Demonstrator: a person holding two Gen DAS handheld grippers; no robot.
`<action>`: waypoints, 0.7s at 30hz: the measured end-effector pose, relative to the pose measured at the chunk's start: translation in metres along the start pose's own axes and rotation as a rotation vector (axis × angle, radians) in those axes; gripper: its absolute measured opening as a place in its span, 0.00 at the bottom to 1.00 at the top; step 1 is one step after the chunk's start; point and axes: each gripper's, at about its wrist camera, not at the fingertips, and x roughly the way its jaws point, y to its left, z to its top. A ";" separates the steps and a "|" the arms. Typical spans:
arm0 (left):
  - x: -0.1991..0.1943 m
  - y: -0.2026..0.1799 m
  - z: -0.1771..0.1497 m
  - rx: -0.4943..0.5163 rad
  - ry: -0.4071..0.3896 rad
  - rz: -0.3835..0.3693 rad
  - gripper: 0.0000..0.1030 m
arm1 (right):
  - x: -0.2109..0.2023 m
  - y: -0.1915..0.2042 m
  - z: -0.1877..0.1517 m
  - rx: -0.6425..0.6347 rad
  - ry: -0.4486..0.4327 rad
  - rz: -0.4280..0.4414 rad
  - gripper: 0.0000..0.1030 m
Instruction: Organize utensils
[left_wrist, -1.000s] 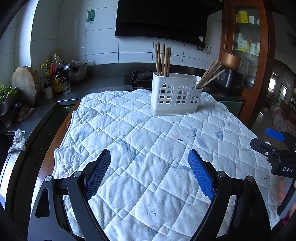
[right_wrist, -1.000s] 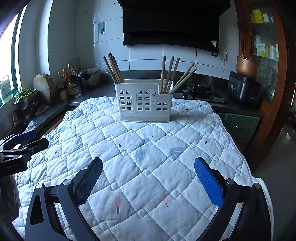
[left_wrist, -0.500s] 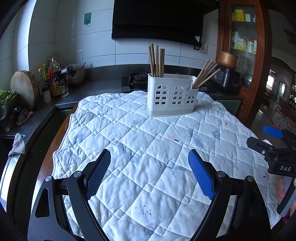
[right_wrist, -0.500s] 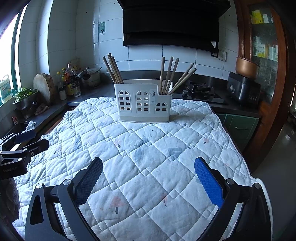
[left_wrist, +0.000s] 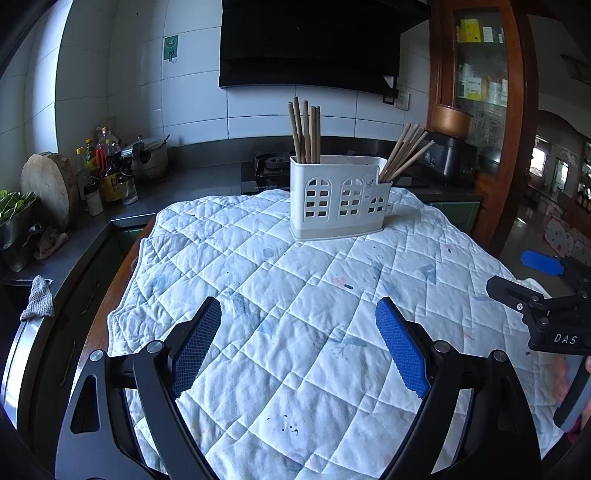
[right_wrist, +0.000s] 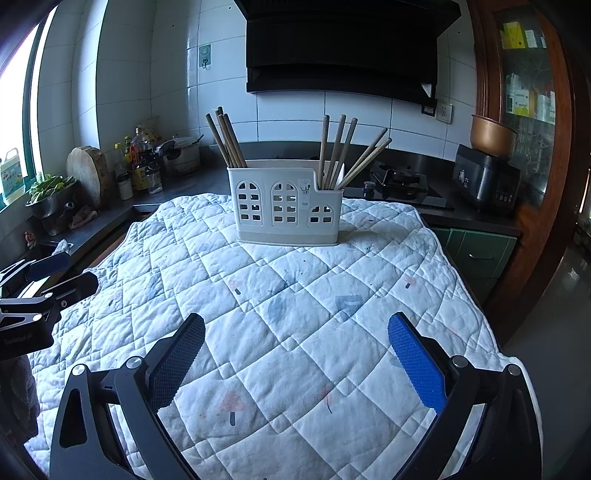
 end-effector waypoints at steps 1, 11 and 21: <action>0.000 0.000 0.000 0.000 -0.002 0.002 0.83 | 0.000 0.000 0.000 0.000 -0.001 0.000 0.93; -0.003 0.002 0.002 0.000 -0.015 0.005 0.83 | -0.001 0.001 0.000 -0.006 -0.002 0.001 0.93; -0.005 0.003 0.002 0.001 -0.021 0.008 0.83 | -0.001 0.001 0.000 -0.005 -0.003 0.001 0.93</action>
